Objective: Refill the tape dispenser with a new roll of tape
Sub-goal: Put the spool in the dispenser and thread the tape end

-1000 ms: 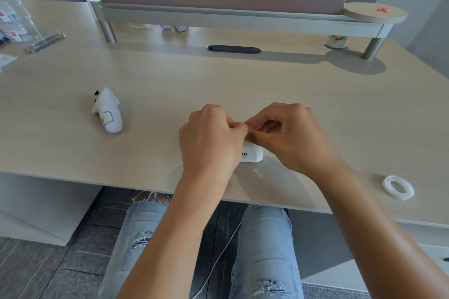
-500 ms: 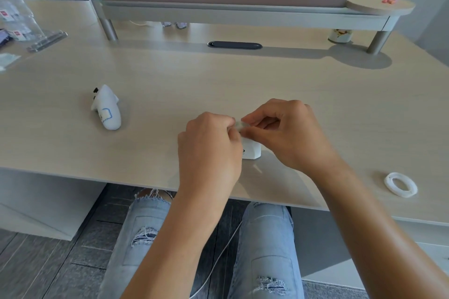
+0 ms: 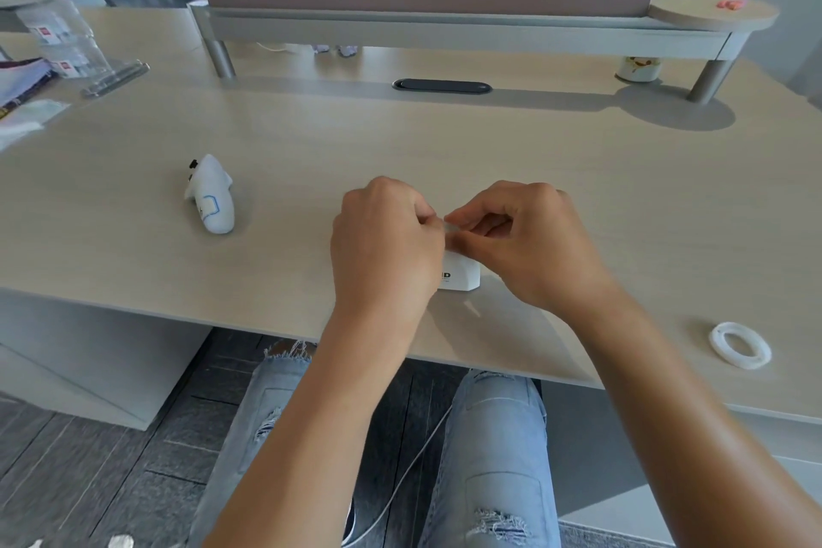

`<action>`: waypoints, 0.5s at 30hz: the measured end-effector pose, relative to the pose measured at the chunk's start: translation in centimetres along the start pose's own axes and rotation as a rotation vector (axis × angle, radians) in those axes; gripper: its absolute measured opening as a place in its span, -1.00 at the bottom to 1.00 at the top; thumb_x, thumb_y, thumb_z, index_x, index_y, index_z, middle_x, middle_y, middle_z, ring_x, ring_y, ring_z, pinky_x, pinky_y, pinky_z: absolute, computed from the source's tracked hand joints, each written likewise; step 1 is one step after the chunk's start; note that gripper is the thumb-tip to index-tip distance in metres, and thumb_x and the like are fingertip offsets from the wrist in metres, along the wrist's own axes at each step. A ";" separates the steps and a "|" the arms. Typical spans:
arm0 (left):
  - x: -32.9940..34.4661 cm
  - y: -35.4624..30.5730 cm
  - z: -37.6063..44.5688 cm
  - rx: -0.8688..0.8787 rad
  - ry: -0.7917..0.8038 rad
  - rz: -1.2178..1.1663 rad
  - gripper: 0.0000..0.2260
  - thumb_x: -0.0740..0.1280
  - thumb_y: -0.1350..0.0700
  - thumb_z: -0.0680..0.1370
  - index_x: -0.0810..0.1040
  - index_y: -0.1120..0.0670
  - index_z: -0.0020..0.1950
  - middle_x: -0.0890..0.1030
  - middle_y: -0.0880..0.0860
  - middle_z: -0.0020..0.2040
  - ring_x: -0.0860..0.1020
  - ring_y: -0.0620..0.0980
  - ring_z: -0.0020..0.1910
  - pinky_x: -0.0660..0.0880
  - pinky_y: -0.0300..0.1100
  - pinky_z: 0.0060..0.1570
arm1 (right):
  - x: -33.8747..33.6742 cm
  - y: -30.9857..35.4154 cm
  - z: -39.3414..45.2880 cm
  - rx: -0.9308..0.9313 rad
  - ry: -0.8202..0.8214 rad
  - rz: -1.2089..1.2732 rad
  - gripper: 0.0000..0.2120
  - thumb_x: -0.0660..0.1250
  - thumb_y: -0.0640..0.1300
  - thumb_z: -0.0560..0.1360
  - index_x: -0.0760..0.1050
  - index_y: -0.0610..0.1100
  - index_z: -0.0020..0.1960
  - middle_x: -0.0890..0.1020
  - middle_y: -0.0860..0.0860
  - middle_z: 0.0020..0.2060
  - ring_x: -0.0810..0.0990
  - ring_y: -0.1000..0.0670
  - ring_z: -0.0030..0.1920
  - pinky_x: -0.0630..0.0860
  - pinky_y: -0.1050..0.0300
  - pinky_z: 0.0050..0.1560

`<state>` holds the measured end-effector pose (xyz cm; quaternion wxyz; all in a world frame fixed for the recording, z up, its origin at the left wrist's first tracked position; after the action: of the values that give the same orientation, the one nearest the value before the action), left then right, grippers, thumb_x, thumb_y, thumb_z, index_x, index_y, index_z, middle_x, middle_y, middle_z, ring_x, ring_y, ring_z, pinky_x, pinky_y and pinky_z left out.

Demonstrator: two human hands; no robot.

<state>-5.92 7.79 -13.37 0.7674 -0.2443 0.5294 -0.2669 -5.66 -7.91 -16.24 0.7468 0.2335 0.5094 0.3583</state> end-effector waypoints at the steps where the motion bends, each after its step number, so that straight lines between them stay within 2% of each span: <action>1: 0.0 0.0 0.1 -0.001 0.006 0.002 -0.86 0.42 0.21 0.46 0.76 0.09 -0.24 0.74 0.08 -0.29 0.68 0.13 -0.26 0.63 -0.02 -0.28 | 0.0 0.0 0.0 -0.006 -0.002 -0.004 -0.84 0.62 -0.14 0.44 0.78 -0.10 0.01 0.75 0.03 -0.14 0.72 0.11 -0.16 0.62 0.34 -0.10; 5: 0.1 -0.2 0.4 -0.019 0.032 0.018 -0.86 0.40 0.23 0.44 0.76 0.10 -0.22 0.74 0.11 -0.25 0.67 0.16 -0.24 0.60 -0.07 -0.28 | 0.0 0.0 0.0 -0.021 -0.008 -0.009 -0.84 0.61 -0.13 0.44 0.78 -0.11 0.02 0.75 0.02 -0.14 0.73 0.07 -0.16 0.66 0.21 -0.06; 10: 0.3 -0.3 1.0 -0.054 0.057 0.083 -0.89 0.38 0.19 0.47 0.71 0.14 -0.11 0.71 0.09 -0.14 0.60 0.16 -0.17 0.49 -0.08 -0.22 | 0.0 0.2 0.1 -0.033 -0.008 -0.024 -0.85 0.62 -0.12 0.45 0.77 -0.10 0.01 0.75 0.02 -0.14 0.73 0.08 -0.17 0.67 0.17 -0.06; 13: 0.2 -1.0 1.1 -0.084 0.121 0.126 -0.92 0.38 0.20 0.52 0.58 0.19 -0.13 0.52 0.08 -0.25 0.49 0.18 -0.21 0.42 -0.06 -0.22 | 0.0 0.4 0.2 -0.045 -0.006 -0.040 -0.87 0.61 -0.11 0.46 0.77 -0.09 -0.01 0.74 0.02 -0.15 0.73 0.07 -0.18 0.67 0.13 -0.06; 15: 0.2 -1.5 1.0 -0.112 0.169 0.146 -0.83 0.35 0.21 0.56 0.45 0.16 -0.22 0.40 0.05 -0.31 0.43 0.16 -0.26 0.37 -0.09 -0.21 | 0.0 0.6 0.2 -0.054 -0.004 -0.057 -0.89 0.60 -0.12 0.46 0.77 -0.09 -0.02 0.74 0.00 -0.16 0.72 0.05 -0.18 0.67 0.12 -0.07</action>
<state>-5.12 6.69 -12.18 0.7225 -0.2239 0.6227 -0.2000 -5.69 -7.52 -15.78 0.7637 0.1993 0.5047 0.3498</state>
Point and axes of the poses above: each hand's wrist, its own z-axis towards the middle knuckle, its own x-axis out of the palm, y = z × x, the point moved 3 cm from there along z, towards the middle knuckle
